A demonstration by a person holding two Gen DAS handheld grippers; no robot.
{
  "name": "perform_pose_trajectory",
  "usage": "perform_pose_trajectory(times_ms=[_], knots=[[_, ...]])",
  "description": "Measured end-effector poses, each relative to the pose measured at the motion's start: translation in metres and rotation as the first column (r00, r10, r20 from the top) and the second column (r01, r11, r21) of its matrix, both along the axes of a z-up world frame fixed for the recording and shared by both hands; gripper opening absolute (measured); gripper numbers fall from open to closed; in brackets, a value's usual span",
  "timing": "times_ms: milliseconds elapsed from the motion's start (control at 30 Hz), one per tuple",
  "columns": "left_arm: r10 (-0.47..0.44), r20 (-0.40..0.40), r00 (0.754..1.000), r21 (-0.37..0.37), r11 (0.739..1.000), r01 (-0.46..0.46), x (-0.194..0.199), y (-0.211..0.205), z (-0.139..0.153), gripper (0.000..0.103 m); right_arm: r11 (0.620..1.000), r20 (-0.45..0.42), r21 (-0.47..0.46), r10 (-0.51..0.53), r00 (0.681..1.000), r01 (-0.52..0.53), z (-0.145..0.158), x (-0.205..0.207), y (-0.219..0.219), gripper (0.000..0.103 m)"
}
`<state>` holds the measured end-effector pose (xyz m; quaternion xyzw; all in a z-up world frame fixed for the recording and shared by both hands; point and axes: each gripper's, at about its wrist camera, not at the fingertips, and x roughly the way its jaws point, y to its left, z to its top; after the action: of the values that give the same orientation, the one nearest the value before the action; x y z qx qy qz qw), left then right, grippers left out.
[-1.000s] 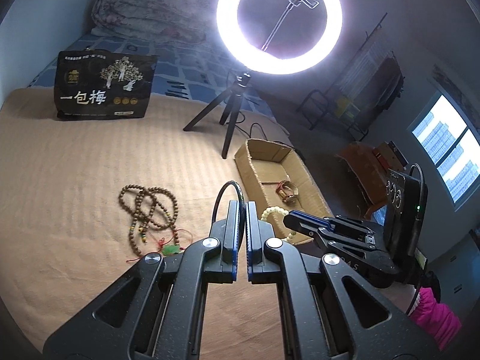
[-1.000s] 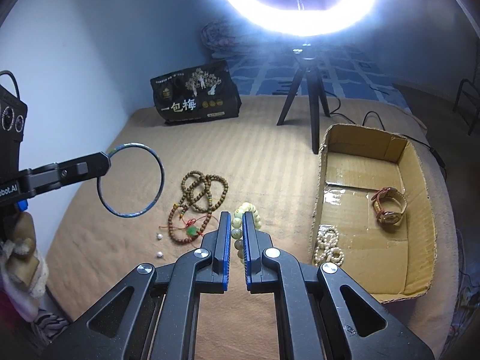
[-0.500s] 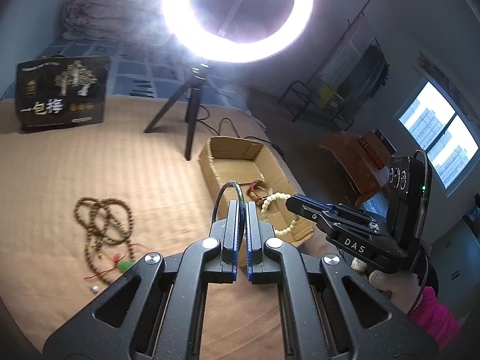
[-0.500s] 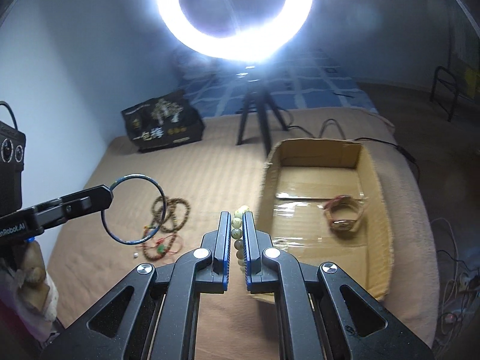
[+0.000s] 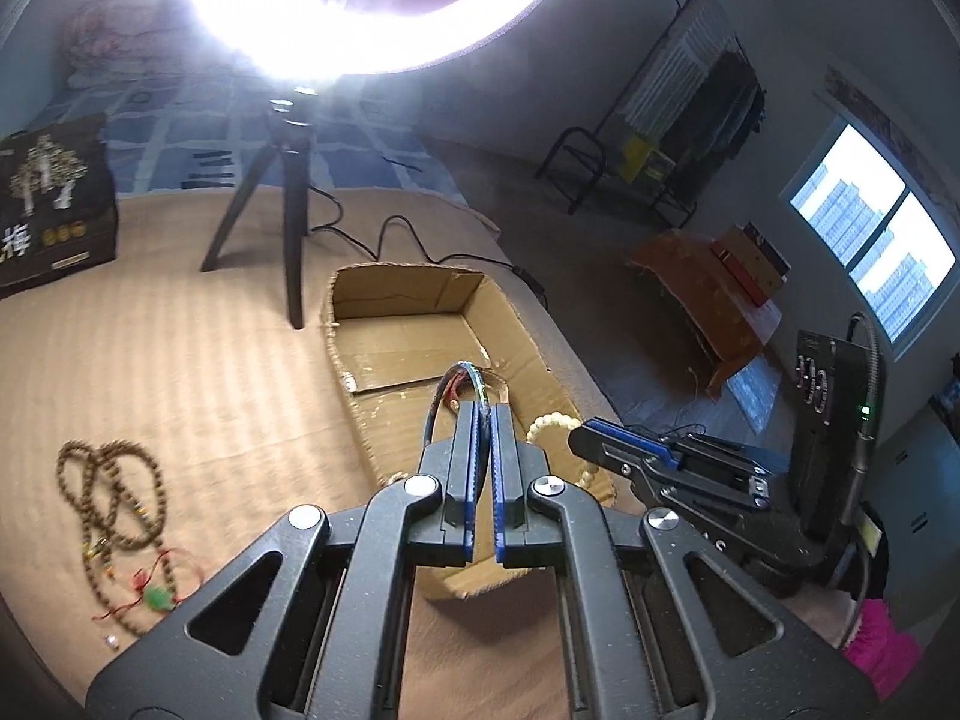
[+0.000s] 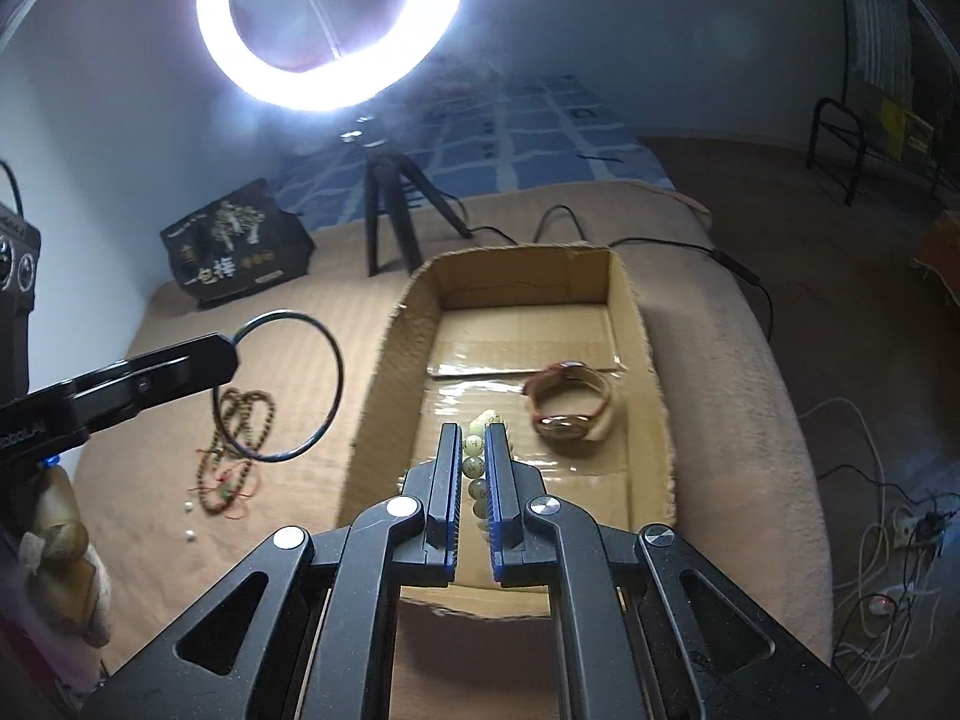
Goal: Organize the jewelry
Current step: 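Open the right tool in the box while the left tool releases the bangle beside it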
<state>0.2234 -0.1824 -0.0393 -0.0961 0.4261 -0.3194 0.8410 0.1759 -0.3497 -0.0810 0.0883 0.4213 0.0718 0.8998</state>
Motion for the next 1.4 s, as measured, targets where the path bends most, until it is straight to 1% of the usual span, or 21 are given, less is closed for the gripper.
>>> perform_pose_trajectory(times_ms=[167,300,533,700,800,867,900,933,967,1000,1033,1233,1400], knots=[[-0.003,-0.005,1.000,0.035,0.999,0.003,0.011,-0.021,-0.013,0.001,1.000,-0.025,-0.005,-0.018,1.000,0.018,-0.010,0.002,-0.009,0.006],[0.007,-0.018,1.000,0.055,0.998,-0.006,0.019,-0.029,-0.024,0.001,1.000,-0.042,-0.007,-0.026,0.999,0.026,-0.017,0.003,-0.013,0.006],[0.024,-0.037,0.999,0.086,0.996,-0.021,0.029,-0.033,-0.036,0.001,0.999,-0.062,-0.011,-0.038,0.997,0.037,-0.026,0.008,-0.017,0.006],[0.030,-0.045,0.999,0.088,0.996,-0.026,0.031,-0.032,-0.037,0.001,0.999,-0.066,-0.017,-0.044,0.997,0.042,-0.027,0.008,-0.018,0.006],[0.027,-0.042,0.999,0.104,0.994,-0.022,0.032,-0.033,-0.038,0.002,0.998,-0.077,-0.013,-0.057,0.995,0.056,-0.028,0.009,-0.019,0.007],[0.030,-0.046,0.998,0.111,0.994,-0.025,0.033,-0.033,-0.038,0.002,0.998,-0.085,-0.011,-0.068,0.994,0.067,-0.029,0.010,-0.020,0.017],[0.033,-0.048,0.998,0.113,0.993,-0.028,0.033,-0.032,-0.038,0.003,0.997,-0.084,-0.012,-0.075,0.994,0.074,-0.029,0.010,-0.021,0.031],[0.037,-0.053,0.998,0.116,0.993,-0.031,0.034,-0.031,-0.039,0.006,0.997,-0.077,-0.016,-0.083,0.994,0.082,-0.028,0.009,-0.021,0.042],[0.040,-0.054,0.998,0.114,0.993,-0.034,0.034,-0.030,-0.039,0.009,0.996,-0.069,-0.020,-0.089,0.994,0.088,-0.027,0.008,-0.021,0.045],[0.046,-0.051,0.998,0.113,0.993,-0.040,0.034,-0.028,-0.039,0.012,0.996,-0.066,-0.022,-0.090,0.994,0.089,-0.026,0.008,-0.021,0.045],[0.050,-0.049,0.998,0.112,0.993,-0.044,0.033,-0.027,-0.039,0.013,0.996,-0.066,-0.023,-0.090,0.994,0.088,-0.025,0.008,-0.021,0.046],[0.052,-0.040,0.998,0.123,0.991,-0.047,0.029,-0.021,-0.037,0.013,0.996,-0.070,-0.024,-0.088,0.994,0.087,-0.026,0.007,-0.019,0.046],[0.052,-0.014,0.999,0.143,0.988,-0.050,0.022,-0.013,-0.029,0.013,0.996,-0.059,-0.029,-0.088,0.994,0.086,-0.022,0.005,-0.015,0.048]])
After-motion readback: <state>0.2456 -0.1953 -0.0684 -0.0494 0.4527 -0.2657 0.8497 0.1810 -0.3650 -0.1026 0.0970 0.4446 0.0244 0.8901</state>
